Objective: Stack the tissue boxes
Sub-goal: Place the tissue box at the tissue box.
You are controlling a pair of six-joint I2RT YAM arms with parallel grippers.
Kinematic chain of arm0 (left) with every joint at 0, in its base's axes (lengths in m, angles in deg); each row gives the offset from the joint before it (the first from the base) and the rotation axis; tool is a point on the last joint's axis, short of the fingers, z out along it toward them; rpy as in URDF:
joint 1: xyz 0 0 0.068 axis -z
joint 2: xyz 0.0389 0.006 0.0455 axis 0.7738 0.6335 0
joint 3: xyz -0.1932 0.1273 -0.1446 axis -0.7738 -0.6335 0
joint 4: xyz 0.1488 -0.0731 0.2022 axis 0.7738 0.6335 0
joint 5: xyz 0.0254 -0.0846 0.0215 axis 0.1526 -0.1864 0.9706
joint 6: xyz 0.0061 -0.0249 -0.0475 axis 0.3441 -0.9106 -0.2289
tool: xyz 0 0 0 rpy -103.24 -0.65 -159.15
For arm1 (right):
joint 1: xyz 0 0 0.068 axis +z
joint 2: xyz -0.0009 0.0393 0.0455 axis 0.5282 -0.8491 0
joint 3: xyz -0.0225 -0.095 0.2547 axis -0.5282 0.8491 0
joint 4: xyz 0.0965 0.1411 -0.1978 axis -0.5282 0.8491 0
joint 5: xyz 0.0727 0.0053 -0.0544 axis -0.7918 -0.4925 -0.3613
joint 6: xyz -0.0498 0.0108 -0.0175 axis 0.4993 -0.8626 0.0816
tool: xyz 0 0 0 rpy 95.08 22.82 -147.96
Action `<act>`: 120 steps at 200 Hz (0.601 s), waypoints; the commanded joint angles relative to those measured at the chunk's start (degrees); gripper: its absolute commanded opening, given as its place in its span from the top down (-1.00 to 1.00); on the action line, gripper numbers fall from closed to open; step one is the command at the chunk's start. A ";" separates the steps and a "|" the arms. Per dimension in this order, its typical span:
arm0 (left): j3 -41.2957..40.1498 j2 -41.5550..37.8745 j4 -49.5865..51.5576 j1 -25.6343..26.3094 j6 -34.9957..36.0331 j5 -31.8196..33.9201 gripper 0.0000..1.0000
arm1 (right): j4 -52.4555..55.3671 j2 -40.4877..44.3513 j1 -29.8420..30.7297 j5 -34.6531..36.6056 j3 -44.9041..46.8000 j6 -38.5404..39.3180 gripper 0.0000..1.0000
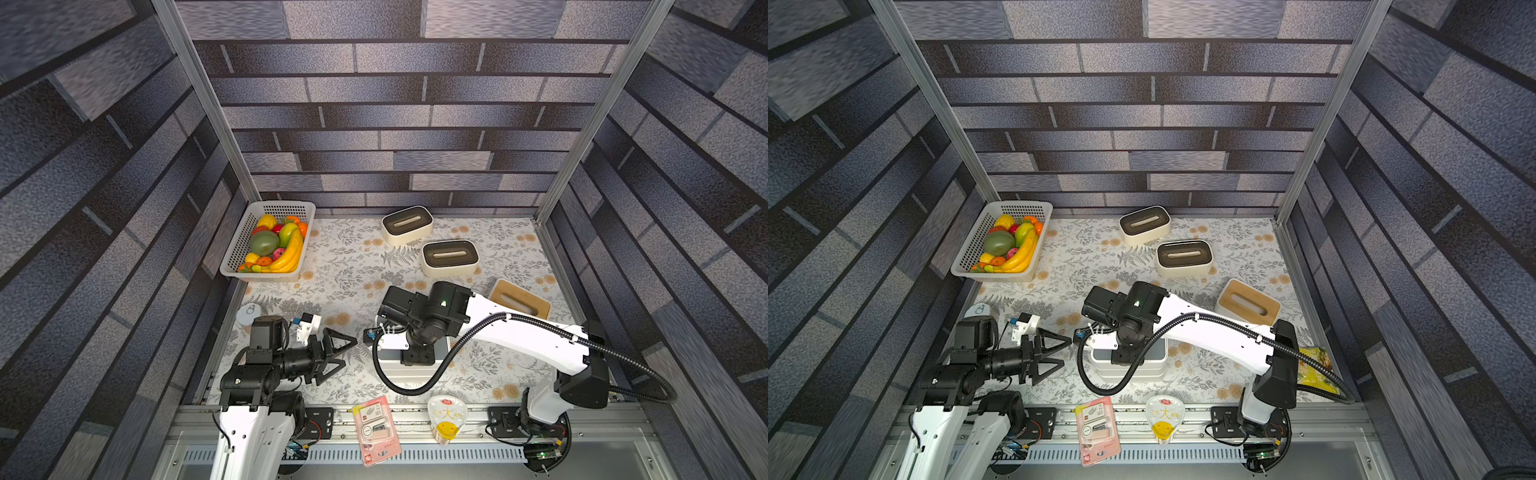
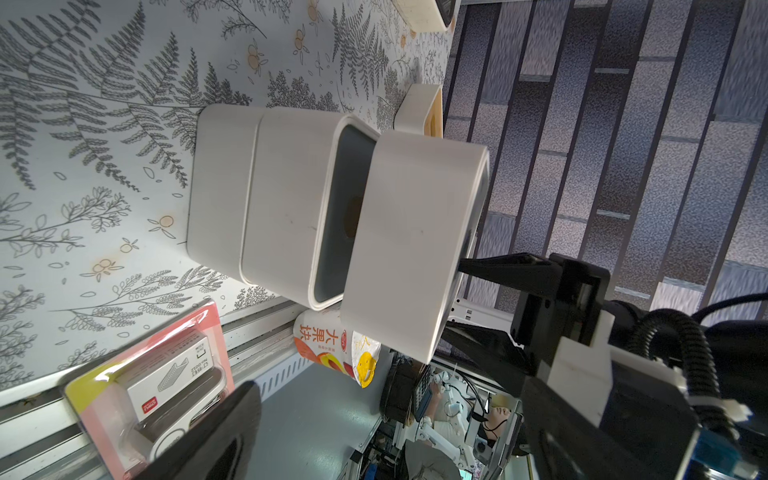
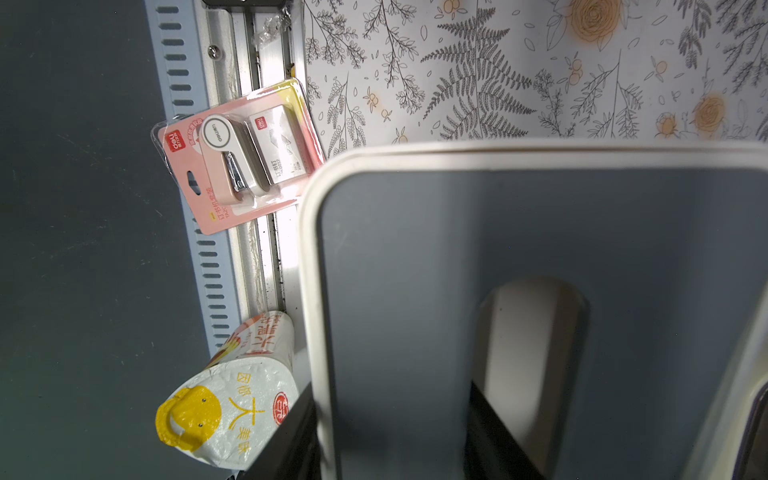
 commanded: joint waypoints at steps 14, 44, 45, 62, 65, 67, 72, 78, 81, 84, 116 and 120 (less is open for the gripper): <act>-0.74 0.61 -0.53 -0.27 1.66 0.19 -1.00 | -0.94 -0.47 0.93 0.54 0.67 -0.83 0.25; -0.94 0.52 -0.53 -0.27 1.70 0.28 -1.00 | -1.02 -0.91 1.01 0.52 0.60 -0.79 0.25; -0.98 0.52 -0.48 -0.27 1.70 0.28 -1.00 | -1.02 -0.91 0.98 0.53 0.60 -0.79 0.25; -1.10 0.53 -0.53 -0.27 1.67 0.27 -1.00 | -1.09 -1.05 1.02 0.71 0.60 -0.81 0.25; -1.10 0.53 -0.48 -0.27 1.69 0.32 -1.00 | -1.11 -1.09 1.04 0.79 0.60 -0.78 0.25; -1.11 0.53 -0.51 -0.27 1.71 0.33 -1.00 | -1.11 -1.13 1.03 0.84 0.60 -0.72 0.25; -1.12 0.48 -0.54 -0.27 1.63 0.34 -1.00 | -1.11 -1.18 1.03 0.89 0.60 -0.78 0.25; -1.12 0.53 -0.54 -0.28 1.66 0.36 -1.00 | -1.11 -1.30 1.01 0.97 0.60 -0.86 0.25; -1.12 0.48 -0.53 -0.25 1.63 0.37 -1.00 | -1.17 -1.31 1.10 0.93 0.60 -0.72 0.25; -1.12 0.48 -0.53 -0.27 1.65 0.37 -1.00 | -1.20 -1.30 1.02 0.95 0.60 -0.78 0.25; -1.16 0.53 -0.56 -0.19 1.58 0.32 -1.00 | -1.46 -1.53 1.09 1.23 0.69 -0.87 0.25; -1.12 0.44 -0.52 -0.19 1.57 0.36 -1.00 | -1.46 -1.57 1.03 1.18 0.69 -1.02 0.25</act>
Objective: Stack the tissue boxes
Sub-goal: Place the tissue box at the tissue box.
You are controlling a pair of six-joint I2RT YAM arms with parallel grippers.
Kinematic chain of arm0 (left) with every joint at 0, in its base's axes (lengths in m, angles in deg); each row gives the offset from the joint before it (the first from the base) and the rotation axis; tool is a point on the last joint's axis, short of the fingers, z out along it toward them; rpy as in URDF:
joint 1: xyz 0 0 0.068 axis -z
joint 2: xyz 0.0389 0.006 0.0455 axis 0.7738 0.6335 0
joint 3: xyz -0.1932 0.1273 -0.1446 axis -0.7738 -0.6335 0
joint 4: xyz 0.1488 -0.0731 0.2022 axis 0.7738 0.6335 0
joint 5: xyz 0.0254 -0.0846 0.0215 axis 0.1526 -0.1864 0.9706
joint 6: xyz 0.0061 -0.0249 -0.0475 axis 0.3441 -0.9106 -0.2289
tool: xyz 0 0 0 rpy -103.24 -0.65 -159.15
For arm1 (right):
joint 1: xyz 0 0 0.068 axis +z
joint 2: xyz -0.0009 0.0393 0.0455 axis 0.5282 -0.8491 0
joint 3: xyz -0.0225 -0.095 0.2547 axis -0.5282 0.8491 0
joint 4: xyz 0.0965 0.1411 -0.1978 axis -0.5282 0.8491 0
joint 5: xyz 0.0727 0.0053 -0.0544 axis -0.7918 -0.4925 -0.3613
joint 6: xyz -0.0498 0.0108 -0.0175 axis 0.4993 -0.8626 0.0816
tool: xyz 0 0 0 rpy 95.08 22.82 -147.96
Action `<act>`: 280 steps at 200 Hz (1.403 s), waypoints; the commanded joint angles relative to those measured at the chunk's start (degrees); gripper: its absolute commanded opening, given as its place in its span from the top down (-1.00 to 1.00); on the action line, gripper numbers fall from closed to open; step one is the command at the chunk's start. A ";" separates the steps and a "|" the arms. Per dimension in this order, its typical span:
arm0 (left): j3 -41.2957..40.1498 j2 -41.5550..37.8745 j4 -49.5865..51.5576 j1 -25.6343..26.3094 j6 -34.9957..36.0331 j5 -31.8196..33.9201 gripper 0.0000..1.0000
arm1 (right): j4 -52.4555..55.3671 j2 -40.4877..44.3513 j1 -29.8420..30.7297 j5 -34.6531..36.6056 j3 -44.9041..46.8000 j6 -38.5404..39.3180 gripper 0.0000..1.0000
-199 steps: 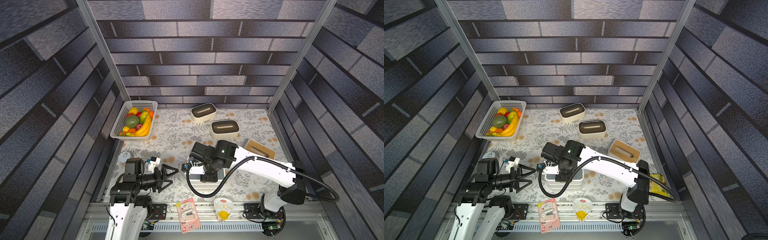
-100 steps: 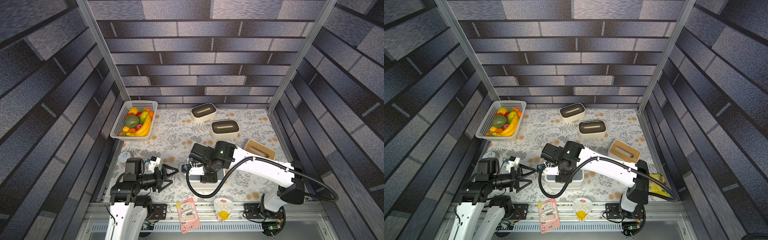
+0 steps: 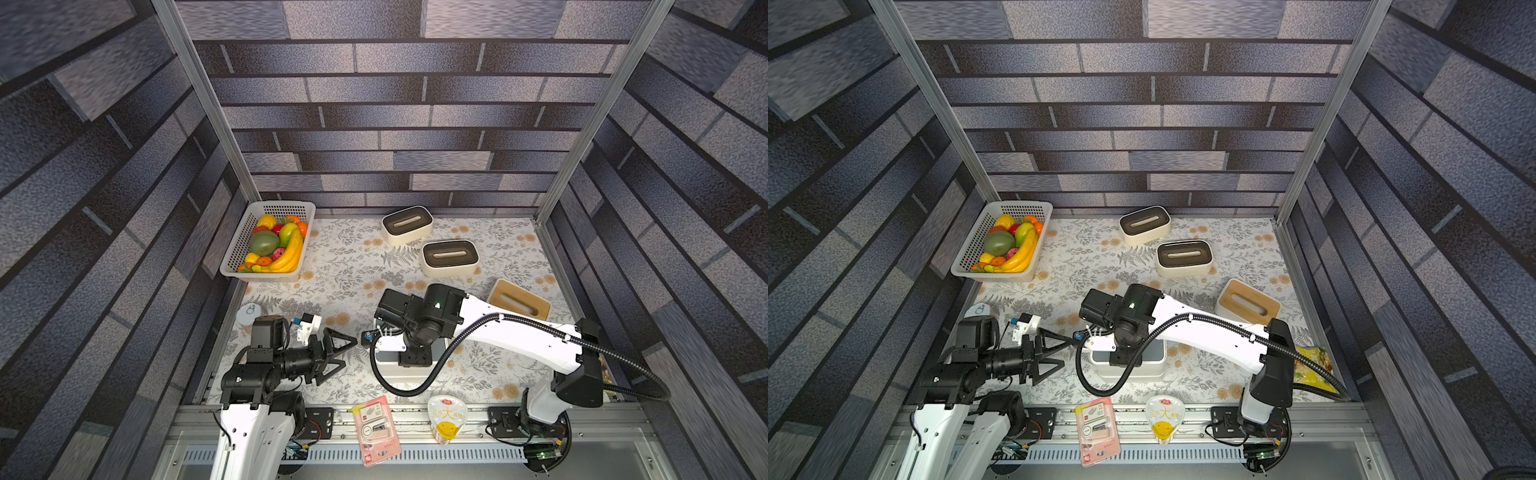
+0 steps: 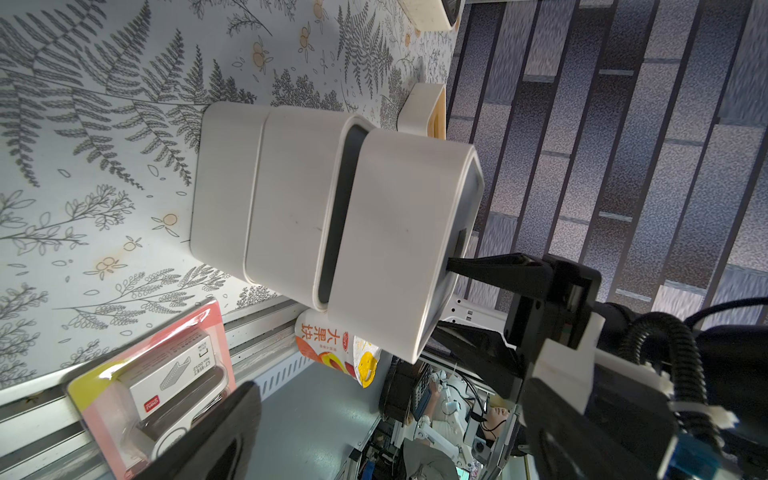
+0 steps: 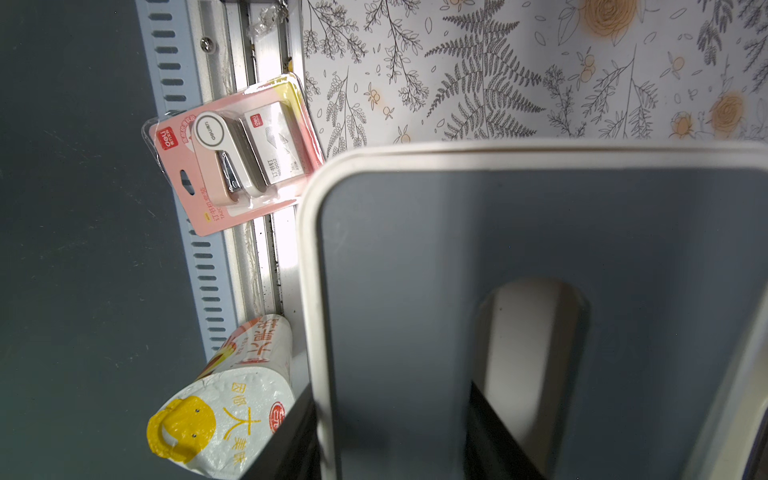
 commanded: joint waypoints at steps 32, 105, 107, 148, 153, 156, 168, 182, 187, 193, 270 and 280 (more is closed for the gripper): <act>-0.65 0.06 -0.14 -0.19 1.60 0.40 -1.00 | -0.94 -0.15 0.74 1.33 0.20 -0.94 0.25; -0.64 0.97 -1.37 -0.24 1.45 0.56 -1.00 | -1.94 0.73 0.72 1.51 1.26 -1.03 0.25; -0.60 1.02 -1.38 -0.20 1.48 0.54 -1.00 | -1.98 0.76 0.71 1.47 1.31 -1.03 0.24; -0.68 1.21 -1.47 -0.19 1.67 0.95 -1.00 | -2.07 0.71 0.65 1.38 1.17 -0.99 0.24; -0.55 1.25 -1.47 -0.19 1.64 0.97 -1.00 | -2.08 0.77 0.61 1.37 1.10 -0.99 0.24; -0.51 1.29 -1.47 -0.16 1.65 0.98 -1.00 | -2.08 0.82 0.65 1.36 1.09 -0.78 0.24; -0.36 1.15 -1.39 -0.19 1.69 1.11 -1.00 | -2.08 0.94 0.65 1.28 1.02 -0.79 0.24; -0.49 1.12 -1.45 -0.10 1.64 1.20 -1.00 | -1.93 0.93 0.64 1.43 1.00 -0.74 0.24; -0.55 1.10 -1.47 -0.10 1.63 1.20 -1.00 | -1.91 0.88 0.62 1.54 1.00 -0.60 0.24; -0.67 1.12 -1.46 -0.10 1.67 1.27 -1.00 | -1.77 0.85 0.58 1.55 0.91 -0.54 0.23; -0.95 1.11 -2.26 -0.01 1.33 1.25 -1.00 | -1.39 0.88 0.65 2.15 1.26 -0.28 0.22; -0.99 1.21 -2.33 -0.01 1.32 1.26 -1.00 | -1.38 0.70 0.65 2.16 1.22 -0.33 0.22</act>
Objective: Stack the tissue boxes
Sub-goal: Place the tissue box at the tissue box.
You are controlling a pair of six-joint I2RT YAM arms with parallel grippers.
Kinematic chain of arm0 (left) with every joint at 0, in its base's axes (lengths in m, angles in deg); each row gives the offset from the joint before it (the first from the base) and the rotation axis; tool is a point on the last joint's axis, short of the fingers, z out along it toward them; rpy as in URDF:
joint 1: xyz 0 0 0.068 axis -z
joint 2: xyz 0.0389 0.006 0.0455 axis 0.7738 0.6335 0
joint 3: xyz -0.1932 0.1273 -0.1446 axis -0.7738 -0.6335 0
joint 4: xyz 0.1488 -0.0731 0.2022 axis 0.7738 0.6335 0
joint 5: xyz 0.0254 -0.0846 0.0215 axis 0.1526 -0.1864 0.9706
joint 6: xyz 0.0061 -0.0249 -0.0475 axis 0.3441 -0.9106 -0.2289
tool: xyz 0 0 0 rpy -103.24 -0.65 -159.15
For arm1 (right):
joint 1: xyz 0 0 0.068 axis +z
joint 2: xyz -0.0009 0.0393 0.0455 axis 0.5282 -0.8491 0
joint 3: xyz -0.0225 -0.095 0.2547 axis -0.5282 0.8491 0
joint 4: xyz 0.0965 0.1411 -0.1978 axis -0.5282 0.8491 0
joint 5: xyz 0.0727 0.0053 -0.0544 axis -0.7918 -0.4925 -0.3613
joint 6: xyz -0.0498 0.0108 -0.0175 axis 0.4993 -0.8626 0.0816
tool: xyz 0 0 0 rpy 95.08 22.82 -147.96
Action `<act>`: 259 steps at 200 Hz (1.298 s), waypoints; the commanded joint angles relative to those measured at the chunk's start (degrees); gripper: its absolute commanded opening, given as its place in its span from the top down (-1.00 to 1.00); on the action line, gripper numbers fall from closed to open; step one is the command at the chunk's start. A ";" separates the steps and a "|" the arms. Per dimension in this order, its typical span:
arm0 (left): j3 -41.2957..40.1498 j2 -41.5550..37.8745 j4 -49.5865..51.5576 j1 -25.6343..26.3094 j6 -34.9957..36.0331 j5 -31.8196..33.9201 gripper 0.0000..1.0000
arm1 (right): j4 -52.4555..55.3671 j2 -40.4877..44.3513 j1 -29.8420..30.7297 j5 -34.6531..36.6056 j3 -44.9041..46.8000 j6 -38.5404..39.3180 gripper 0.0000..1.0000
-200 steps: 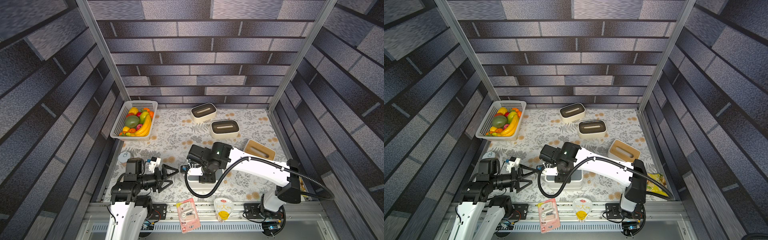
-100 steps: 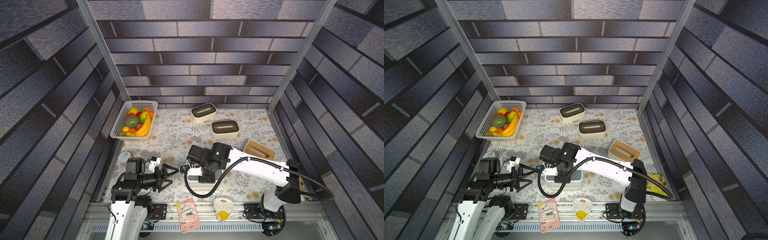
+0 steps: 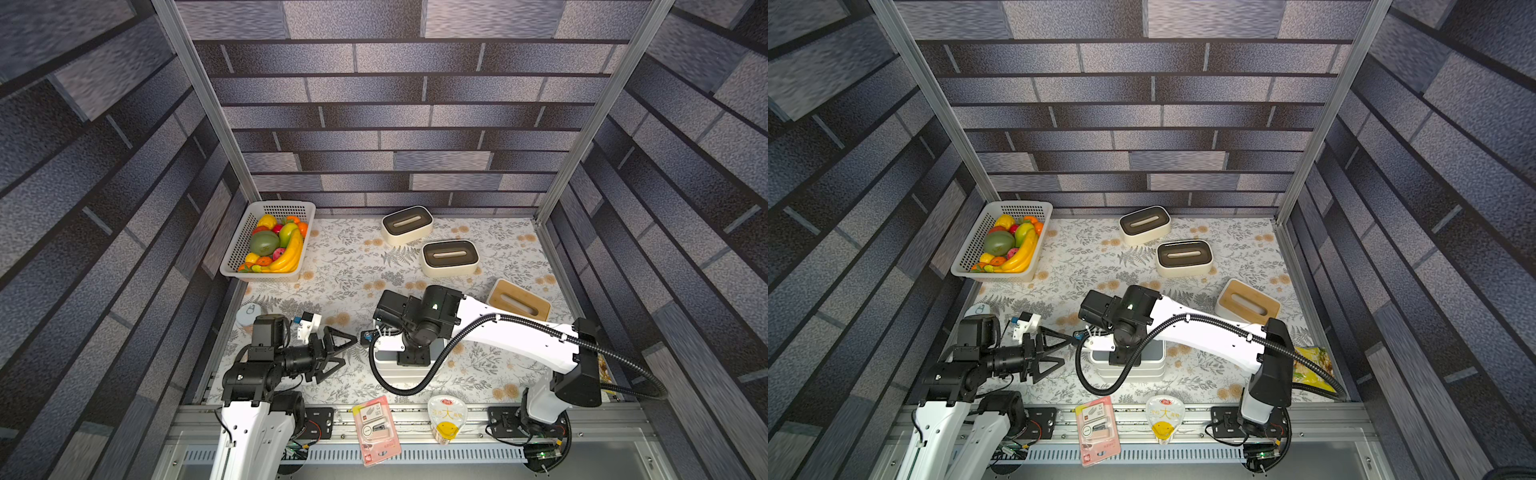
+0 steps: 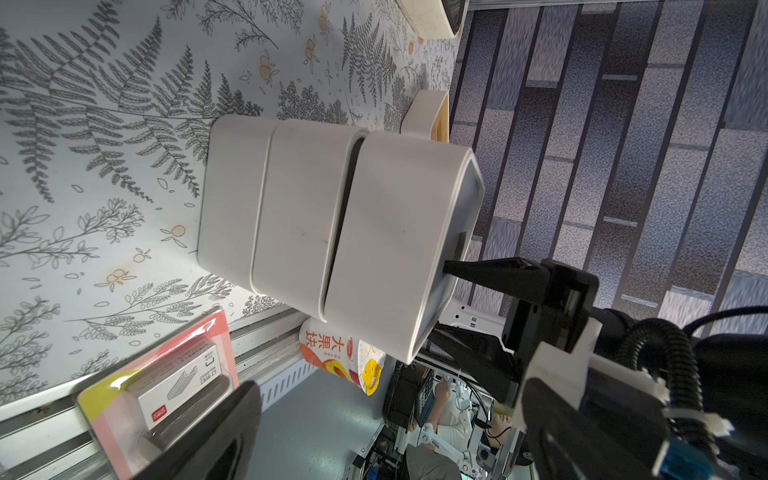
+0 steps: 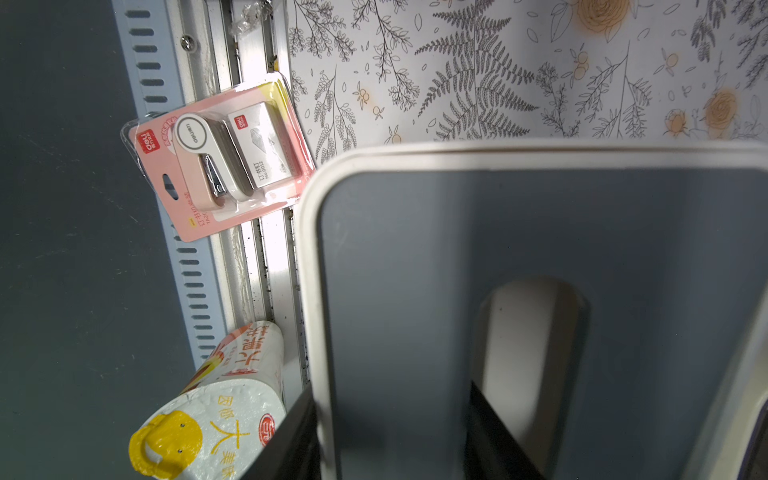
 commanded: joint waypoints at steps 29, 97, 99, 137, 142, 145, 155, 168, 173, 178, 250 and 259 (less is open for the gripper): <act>-0.70 0.41 -0.68 -0.01 1.16 0.20 -1.00 | 0.28 0.82 0.62 0.96 0.02 -0.05 0.21; -1.05 0.11 -0.42 -0.01 1.29 0.35 -1.00 | 1.28 0.73 0.67 -0.12 0.26 -0.48 0.19; -1.05 0.11 -0.40 -0.01 1.26 0.32 -1.00 | 1.32 0.71 0.67 -0.14 0.23 -0.48 0.19; -1.31 -0.22 -0.40 0.05 1.25 0.42 -1.00 | 1.69 0.71 0.69 -0.53 0.10 -0.90 0.18; -1.32 -0.26 -0.34 0.06 1.25 0.40 -1.00 | 1.77 0.71 0.68 -0.49 0.08 -0.98 0.17; -1.38 -0.24 -0.27 0.08 1.27 0.43 -1.00 | 1.78 0.73 0.73 -0.40 0.13 -0.95 0.17; -1.47 -0.43 -0.18 0.08 1.27 0.46 -1.00 | 1.52 0.72 0.75 -0.51 0.41 -1.01 0.15; -1.58 -0.70 -0.08 0.08 1.25 0.44 -1.00 | 1.51 0.54 0.74 -0.54 0.37 -0.83 0.14; -1.66 -0.75 -0.05 0.08 1.31 0.46 -1.00 | 1.51 0.50 0.69 -0.53 0.35 -0.92 0.13; -1.67 -0.81 0.06 0.08 1.18 0.44 -1.00 | 1.51 0.47 0.74 -0.61 0.34 -0.94 0.12; -1.76 -0.94 -0.01 0.16 0.99 0.79 -1.00 | 1.03 1.25 0.76 0.25 1.62 -0.48 -0.03; -1.76 -0.94 -0.11 0.16 1.04 0.75 -1.00 | 0.94 1.34 0.72 0.30 1.83 -0.61 -0.04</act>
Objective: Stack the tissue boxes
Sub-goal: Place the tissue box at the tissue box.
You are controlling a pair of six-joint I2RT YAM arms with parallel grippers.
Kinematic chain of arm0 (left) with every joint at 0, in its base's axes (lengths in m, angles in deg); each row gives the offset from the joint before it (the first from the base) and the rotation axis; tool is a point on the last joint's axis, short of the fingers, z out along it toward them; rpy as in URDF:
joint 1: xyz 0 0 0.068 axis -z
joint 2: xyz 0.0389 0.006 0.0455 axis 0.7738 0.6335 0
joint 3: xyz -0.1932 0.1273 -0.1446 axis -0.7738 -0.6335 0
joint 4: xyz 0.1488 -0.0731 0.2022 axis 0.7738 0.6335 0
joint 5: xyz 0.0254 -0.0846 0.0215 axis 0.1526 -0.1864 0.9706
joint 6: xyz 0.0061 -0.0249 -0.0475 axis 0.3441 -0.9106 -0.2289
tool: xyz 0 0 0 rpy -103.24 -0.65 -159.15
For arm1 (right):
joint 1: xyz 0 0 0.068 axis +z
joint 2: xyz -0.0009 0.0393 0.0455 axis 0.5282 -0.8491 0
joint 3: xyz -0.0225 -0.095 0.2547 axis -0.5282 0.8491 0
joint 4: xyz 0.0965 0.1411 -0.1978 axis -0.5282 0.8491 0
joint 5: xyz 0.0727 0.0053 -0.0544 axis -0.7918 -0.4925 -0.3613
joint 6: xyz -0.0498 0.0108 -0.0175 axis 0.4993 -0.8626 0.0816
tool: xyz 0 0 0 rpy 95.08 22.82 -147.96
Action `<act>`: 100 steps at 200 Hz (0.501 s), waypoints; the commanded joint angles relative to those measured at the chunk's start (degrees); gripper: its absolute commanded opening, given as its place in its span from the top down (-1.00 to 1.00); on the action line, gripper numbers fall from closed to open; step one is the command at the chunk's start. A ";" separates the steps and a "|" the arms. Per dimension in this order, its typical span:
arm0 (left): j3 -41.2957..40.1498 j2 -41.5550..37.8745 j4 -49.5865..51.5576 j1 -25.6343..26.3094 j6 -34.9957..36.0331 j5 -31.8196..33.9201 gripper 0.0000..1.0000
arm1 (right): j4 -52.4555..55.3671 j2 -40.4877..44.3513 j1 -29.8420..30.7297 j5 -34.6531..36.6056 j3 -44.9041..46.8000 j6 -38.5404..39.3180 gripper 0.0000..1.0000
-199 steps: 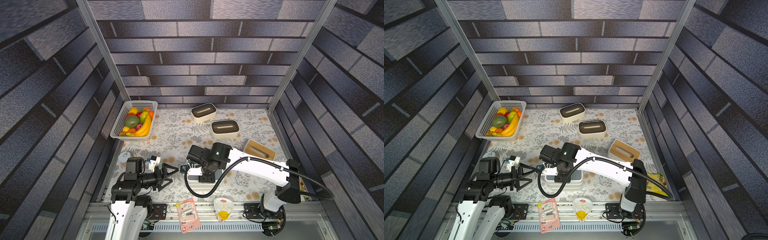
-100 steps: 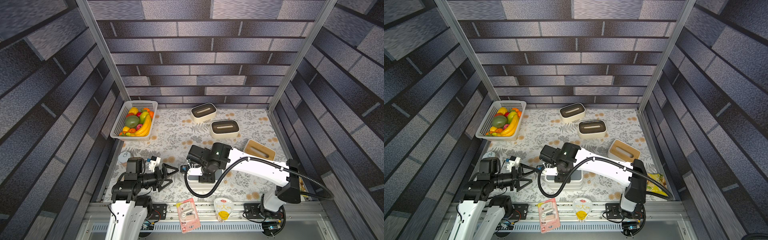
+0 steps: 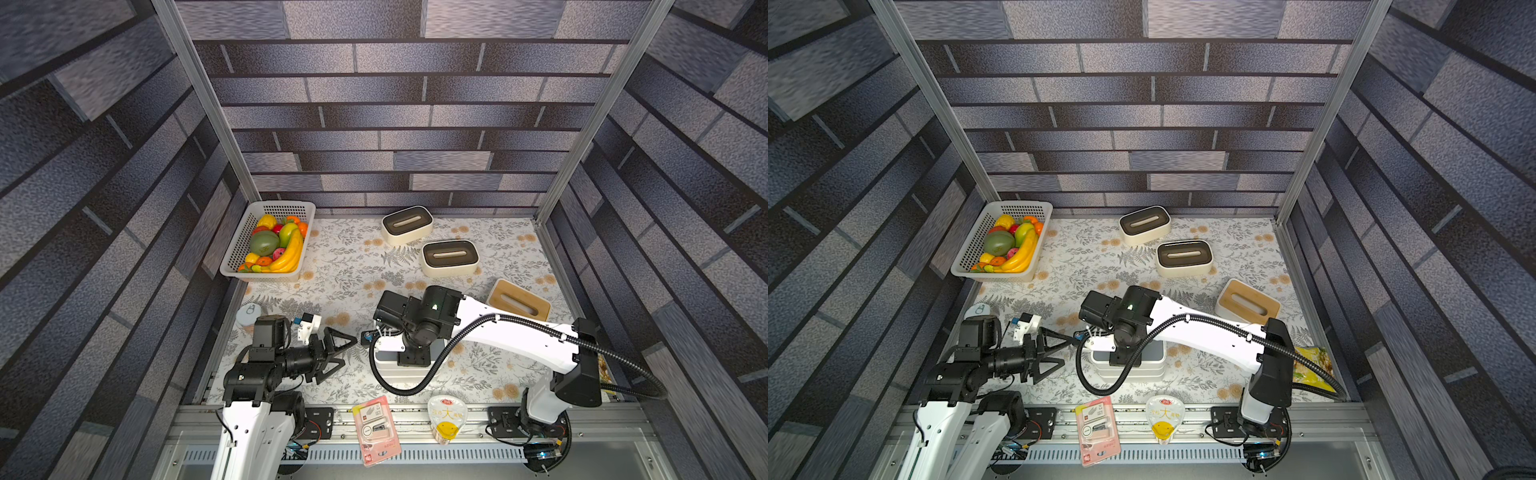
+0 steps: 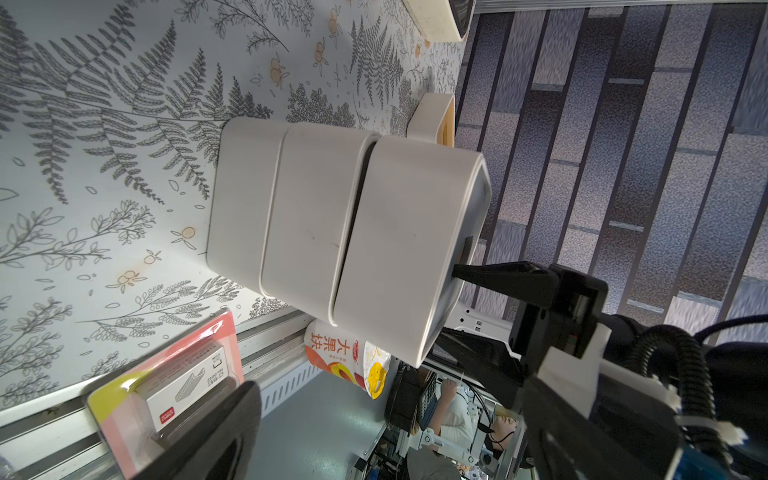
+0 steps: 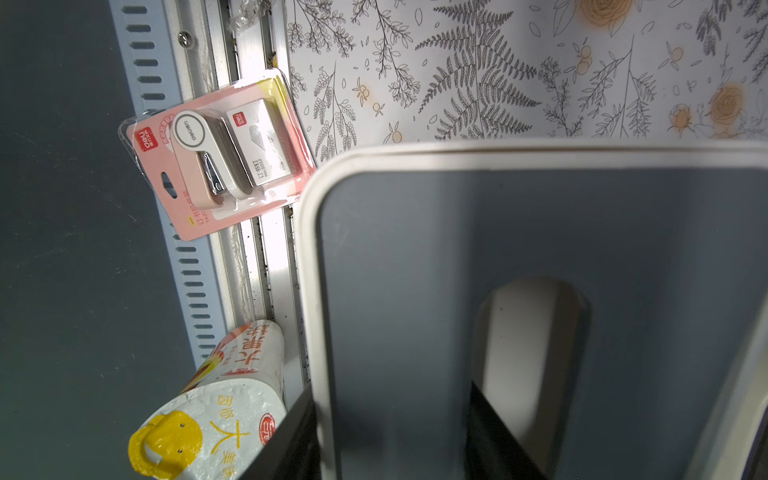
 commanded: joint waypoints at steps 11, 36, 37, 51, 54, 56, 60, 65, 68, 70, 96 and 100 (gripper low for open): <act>-0.73 -0.61 0.01 0.16 0.92 0.36 -1.00 | 0.79 1.49 0.76 0.50 1.52 -0.24 -0.05; -0.82 -0.63 -0.18 0.25 0.72 0.50 -1.00 | 0.42 1.63 0.71 0.00 1.80 -0.20 -0.07; -0.82 -0.62 -0.18 0.25 0.78 0.46 -1.00 | 0.37 1.61 0.69 -0.01 1.80 -0.19 -0.08; -0.82 -0.66 -0.19 0.34 0.71 0.42 -1.00 | 0.33 1.65 0.72 -0.11 1.71 -0.16 -0.08; -0.82 -0.68 -0.27 0.34 0.71 0.46 -1.00 | 0.33 1.67 0.76 -0.07 1.71 -0.22 -0.08; -0.82 -0.70 -0.21 0.34 0.69 0.56 -1.00 | 0.39 1.67 0.72 -0.04 1.67 -0.23 -0.08; -0.82 -0.72 -0.12 0.32 0.66 0.54 -1.00 | 0.41 1.66 0.76 -0.03 1.63 -0.18 -0.08; -0.90 -0.70 -0.17 0.34 0.71 0.52 -1.00 | 0.41 1.62 0.72 -0.03 1.66 -0.12 -0.09; -0.91 -0.62 -0.24 0.40 0.71 0.59 -1.00 | 0.42 1.60 0.76 0.02 1.64 -0.17 -0.09; -0.91 -0.62 -0.26 0.42 0.67 0.59 -1.00 | 0.42 1.59 0.76 0.05 1.63 -0.13 -0.09; -0.99 -0.53 -0.52 0.52 0.59 0.53 -1.00 | 0.43 1.48 0.76 -0.03 1.62 0.07 -0.09; -0.97 -0.53 -0.55 0.51 0.57 0.53 -1.00 | 0.43 1.49 0.69 -0.03 1.62 0.01 -0.09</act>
